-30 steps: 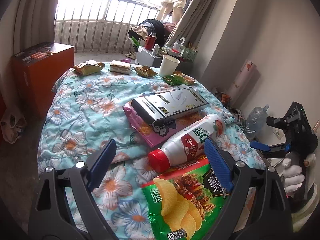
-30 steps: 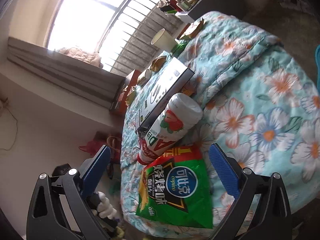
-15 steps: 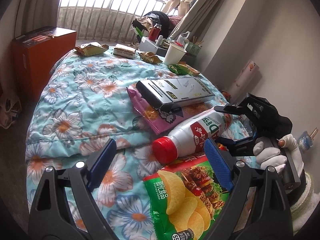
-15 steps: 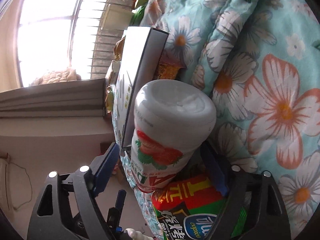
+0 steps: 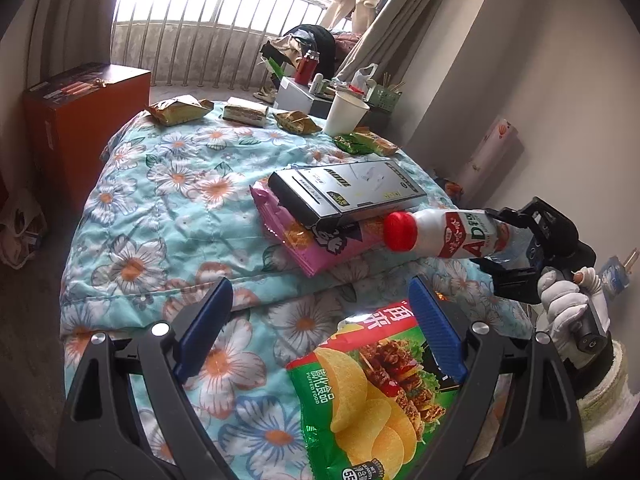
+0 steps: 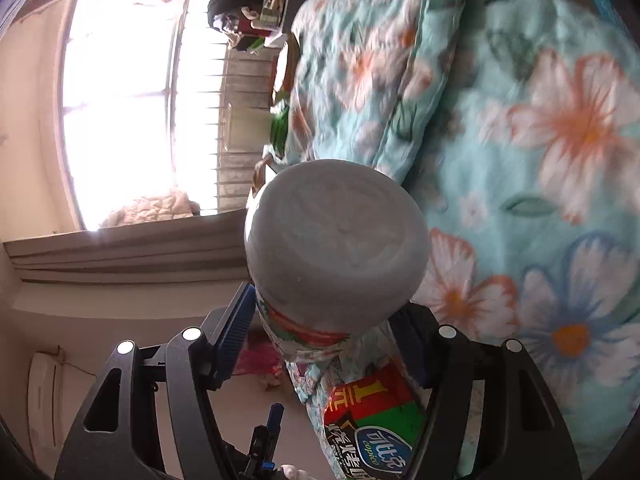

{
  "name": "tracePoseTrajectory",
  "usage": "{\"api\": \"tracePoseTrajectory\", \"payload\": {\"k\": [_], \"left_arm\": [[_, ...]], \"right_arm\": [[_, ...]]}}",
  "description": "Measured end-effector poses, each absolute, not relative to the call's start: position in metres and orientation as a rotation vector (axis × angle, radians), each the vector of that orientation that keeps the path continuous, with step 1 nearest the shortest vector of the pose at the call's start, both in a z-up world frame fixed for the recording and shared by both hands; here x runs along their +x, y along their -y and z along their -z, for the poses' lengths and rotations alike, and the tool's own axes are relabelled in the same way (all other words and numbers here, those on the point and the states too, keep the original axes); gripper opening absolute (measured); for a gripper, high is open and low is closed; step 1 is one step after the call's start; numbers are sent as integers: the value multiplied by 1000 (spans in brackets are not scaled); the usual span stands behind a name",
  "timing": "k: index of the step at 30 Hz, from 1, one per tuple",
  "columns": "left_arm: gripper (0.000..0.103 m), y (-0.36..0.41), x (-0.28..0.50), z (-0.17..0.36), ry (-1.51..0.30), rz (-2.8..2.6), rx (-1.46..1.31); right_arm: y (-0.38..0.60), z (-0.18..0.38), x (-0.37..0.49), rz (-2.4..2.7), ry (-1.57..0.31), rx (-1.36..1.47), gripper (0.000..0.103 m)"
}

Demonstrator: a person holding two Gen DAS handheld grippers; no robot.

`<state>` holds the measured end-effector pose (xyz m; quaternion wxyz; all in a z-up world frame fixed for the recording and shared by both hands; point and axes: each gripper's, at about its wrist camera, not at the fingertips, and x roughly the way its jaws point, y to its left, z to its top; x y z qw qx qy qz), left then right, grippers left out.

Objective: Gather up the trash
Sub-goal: 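Grasp the white drink bottle with the right tool and lift it, then grasp the grey cable box with the left tool while the right tool holds the bottle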

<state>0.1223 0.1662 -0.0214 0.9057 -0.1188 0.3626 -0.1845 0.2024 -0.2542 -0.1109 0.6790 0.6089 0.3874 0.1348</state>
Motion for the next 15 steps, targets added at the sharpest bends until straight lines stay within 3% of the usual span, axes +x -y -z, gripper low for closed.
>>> {"api": "tracePoseTrajectory", "payload": {"k": [6,15], "left_arm": [[85,-158,127,16,-746,397,-231],[85,-145,142,12,-746,427,-207]], "right_arm": [[314,55,155,-336,-812,1189,64],[337,-7,113,-423,-1007,790,64]]}}
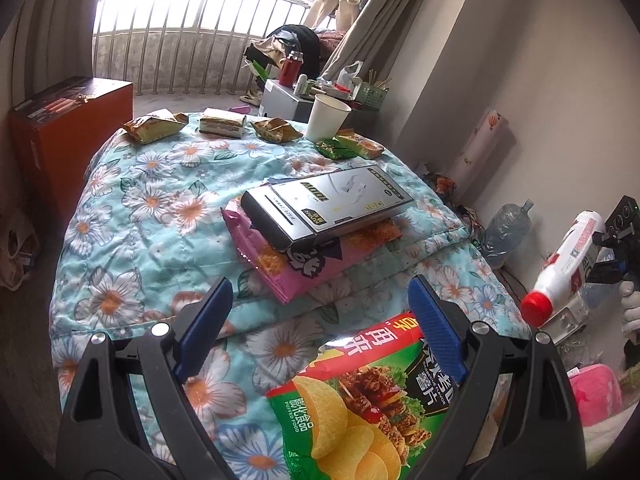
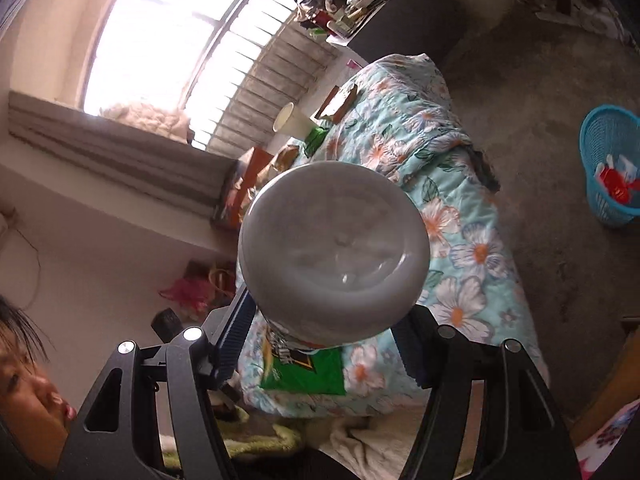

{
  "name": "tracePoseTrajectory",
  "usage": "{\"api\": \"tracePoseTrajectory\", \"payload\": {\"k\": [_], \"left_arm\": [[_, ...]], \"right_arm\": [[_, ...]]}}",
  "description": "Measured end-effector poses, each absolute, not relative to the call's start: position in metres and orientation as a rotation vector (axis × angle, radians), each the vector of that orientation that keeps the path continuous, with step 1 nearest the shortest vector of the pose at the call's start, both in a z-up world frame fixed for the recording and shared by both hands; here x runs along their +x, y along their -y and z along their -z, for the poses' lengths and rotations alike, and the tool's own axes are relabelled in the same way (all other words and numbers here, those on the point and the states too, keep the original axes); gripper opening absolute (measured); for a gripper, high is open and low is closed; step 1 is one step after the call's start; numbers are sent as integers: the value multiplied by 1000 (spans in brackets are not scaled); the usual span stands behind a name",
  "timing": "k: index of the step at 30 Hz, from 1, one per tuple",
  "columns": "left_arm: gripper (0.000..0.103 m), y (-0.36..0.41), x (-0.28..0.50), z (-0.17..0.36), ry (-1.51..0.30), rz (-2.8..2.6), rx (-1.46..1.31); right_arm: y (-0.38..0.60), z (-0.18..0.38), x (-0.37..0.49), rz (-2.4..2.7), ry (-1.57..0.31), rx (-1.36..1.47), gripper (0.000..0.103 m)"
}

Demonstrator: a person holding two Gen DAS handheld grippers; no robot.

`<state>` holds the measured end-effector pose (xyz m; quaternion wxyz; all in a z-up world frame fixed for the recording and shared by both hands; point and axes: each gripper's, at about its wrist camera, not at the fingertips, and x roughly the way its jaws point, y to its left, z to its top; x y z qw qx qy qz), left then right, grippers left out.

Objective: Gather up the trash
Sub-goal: 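Grasp the grey cable box with the left tool while the right tool holds the bottle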

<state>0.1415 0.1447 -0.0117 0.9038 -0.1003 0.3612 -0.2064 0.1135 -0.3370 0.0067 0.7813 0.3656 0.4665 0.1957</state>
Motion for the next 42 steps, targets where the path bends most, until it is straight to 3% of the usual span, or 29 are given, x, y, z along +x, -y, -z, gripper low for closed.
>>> {"api": "tracePoseTrajectory", "payload": {"k": [5,11,28,42], "left_arm": [[85,-134,162,-4,-765,494,-204],[85,-95,199,-27,-743,548,16],[85,19,337,29,-1085,799,497],[85,67,352,52,-1109,790,709]], "right_arm": [[322,26,166,-463,-1176,700,64],[299,90,236,-393,-1294,640,63],[275,99,233,-409,-1191,594,67],[280,103,229,-433,-1169,621,69]]}}
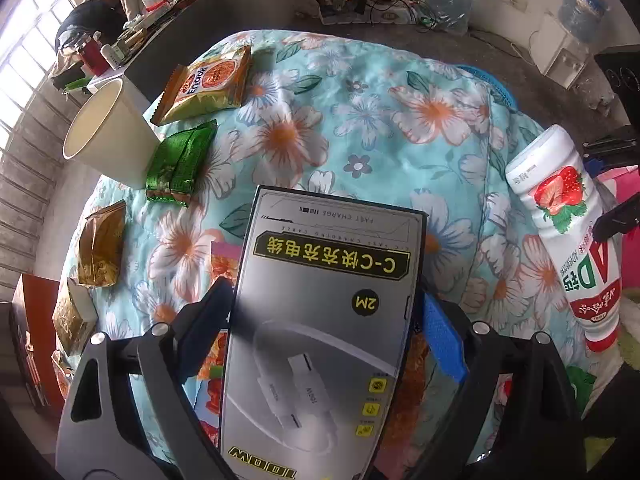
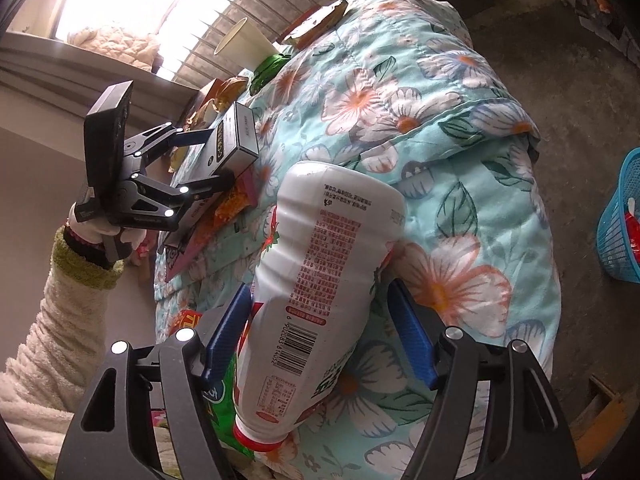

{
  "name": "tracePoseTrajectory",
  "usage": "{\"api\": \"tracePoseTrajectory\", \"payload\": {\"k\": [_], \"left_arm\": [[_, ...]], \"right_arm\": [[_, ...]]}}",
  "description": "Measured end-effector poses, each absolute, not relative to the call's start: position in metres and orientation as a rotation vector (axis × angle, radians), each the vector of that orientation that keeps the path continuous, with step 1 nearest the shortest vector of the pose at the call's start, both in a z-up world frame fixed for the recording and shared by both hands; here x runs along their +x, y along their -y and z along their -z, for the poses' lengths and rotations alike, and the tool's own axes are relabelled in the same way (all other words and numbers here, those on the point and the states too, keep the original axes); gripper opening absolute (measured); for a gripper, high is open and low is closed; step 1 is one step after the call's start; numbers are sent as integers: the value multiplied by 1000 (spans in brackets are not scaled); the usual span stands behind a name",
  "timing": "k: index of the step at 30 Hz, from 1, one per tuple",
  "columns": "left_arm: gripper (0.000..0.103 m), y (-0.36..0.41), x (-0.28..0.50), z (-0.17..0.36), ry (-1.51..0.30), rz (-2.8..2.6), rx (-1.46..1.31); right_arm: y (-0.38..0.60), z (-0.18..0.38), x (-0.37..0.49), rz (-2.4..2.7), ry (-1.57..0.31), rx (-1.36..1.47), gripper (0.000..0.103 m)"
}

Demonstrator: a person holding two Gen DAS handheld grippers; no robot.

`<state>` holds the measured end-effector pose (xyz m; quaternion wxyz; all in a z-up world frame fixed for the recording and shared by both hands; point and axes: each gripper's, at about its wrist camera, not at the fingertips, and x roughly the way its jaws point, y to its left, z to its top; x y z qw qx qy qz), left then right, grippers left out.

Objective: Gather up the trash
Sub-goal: 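Grasp the grey cable box with the left tool while the right tool holds the bottle, then carry the grey box and white bottle in both tools over the wastebasket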

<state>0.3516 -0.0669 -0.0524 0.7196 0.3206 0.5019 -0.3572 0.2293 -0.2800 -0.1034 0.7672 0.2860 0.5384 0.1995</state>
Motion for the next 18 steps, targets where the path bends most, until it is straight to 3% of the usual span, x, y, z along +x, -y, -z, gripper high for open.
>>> {"api": "tracePoseTrajectory", "payload": {"k": [12,18], "left_arm": [[84,78,361,54,-1119,733,658],[84,66,353,26,-1027,699,612]], "right_arm": [[283,107,219,-411,-1146,688,69],[283,109,212,-377,-1129,724,69]]}}
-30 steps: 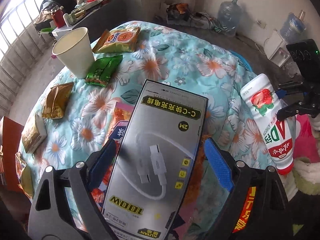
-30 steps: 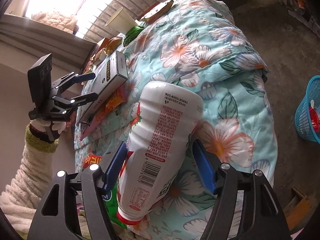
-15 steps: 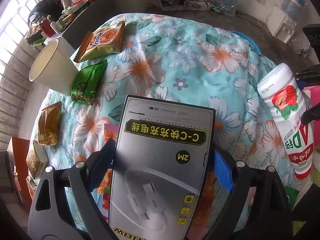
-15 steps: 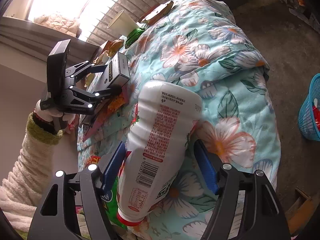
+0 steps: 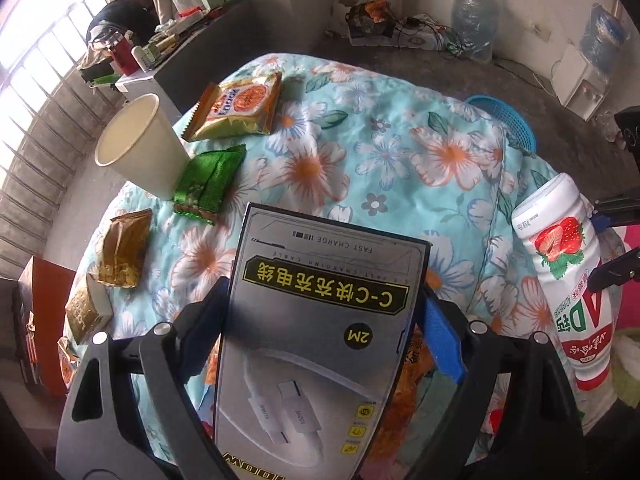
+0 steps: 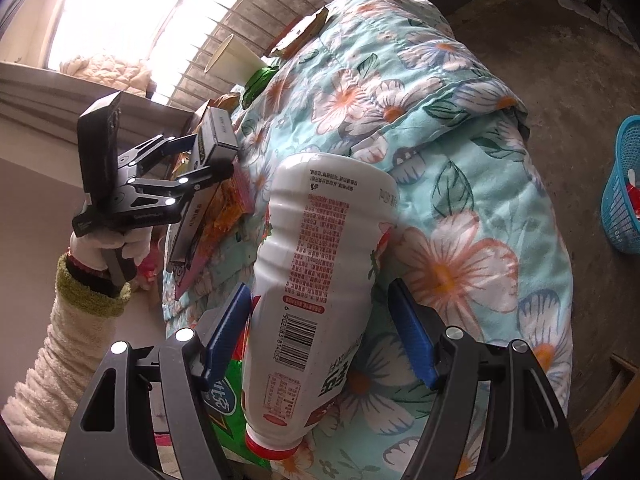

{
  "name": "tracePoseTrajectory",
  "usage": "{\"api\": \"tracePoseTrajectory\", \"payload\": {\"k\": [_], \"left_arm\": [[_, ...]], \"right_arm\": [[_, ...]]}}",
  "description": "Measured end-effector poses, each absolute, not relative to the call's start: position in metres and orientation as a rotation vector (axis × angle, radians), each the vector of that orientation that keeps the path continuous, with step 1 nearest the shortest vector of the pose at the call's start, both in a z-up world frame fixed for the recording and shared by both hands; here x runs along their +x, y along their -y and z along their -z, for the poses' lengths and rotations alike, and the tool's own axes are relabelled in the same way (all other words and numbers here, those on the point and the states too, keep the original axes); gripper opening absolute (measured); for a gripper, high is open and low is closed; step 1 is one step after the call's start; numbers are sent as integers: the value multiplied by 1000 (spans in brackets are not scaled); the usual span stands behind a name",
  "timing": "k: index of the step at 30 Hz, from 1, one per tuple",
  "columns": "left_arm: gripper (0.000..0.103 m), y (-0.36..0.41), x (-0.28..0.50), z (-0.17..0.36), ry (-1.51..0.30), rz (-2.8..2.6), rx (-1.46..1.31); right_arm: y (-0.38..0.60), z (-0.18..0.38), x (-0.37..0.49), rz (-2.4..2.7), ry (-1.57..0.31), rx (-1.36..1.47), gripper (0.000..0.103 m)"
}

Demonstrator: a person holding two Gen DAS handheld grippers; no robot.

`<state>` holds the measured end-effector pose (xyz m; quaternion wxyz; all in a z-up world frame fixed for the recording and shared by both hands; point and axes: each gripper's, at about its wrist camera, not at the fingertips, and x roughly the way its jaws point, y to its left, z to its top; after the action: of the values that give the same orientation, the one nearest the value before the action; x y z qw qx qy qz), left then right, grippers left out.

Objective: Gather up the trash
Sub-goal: 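Carry the grey box and white bottle in both tools over the wastebasket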

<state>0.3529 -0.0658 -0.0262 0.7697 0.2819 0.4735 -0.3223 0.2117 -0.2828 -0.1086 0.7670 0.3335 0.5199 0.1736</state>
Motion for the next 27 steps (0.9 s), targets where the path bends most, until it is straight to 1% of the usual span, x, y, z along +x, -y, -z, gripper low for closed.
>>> {"api": "tracePoseTrajectory", "payload": {"k": [11,13,17,27], "left_arm": [[82,1,288,-56,-781,580,484],[82,-12,280,-66,-756,561,458],[82,-36,265,-80,-719,509,398],[81,-87,235,-113,-632,409,268]], "right_arm": [[285,114,202,-302,-1083,804,69],[283,112,201,-286,-1070,798,69],[279,108,195,-269,-1041,789,65],[278,91,179,-253,-962,765,64]]}}
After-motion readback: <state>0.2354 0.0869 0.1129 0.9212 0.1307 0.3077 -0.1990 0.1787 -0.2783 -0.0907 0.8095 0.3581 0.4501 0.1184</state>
